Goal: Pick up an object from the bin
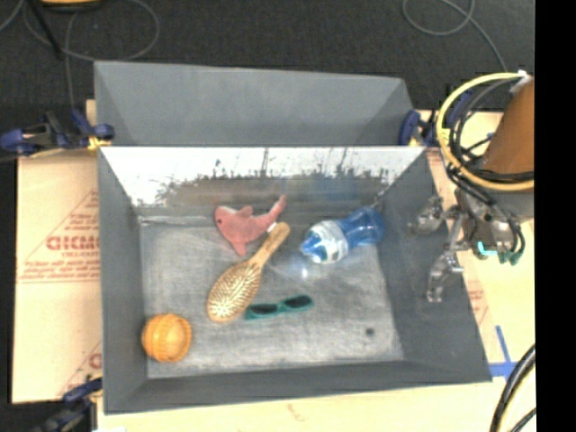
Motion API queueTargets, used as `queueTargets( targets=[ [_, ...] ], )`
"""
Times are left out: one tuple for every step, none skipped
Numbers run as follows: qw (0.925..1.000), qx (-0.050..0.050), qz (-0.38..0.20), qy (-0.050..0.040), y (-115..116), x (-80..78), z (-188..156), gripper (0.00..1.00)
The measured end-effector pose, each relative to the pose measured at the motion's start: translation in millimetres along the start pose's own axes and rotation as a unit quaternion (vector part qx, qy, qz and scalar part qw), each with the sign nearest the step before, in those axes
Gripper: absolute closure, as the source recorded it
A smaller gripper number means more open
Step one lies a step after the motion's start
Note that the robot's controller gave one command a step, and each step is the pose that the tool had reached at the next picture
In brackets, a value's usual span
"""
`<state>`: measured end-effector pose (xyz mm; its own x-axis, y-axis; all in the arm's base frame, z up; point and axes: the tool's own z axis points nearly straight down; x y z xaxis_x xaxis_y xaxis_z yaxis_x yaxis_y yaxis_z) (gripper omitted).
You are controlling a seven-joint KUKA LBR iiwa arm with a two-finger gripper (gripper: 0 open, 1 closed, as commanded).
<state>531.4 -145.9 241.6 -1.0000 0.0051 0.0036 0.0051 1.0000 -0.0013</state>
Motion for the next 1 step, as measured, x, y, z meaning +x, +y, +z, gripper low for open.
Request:
queueTargets(
  targets=[
    [1.0000,0.001,-0.002,-0.0039,0.6,-1.6,-4.2,0.00]
  ],
)
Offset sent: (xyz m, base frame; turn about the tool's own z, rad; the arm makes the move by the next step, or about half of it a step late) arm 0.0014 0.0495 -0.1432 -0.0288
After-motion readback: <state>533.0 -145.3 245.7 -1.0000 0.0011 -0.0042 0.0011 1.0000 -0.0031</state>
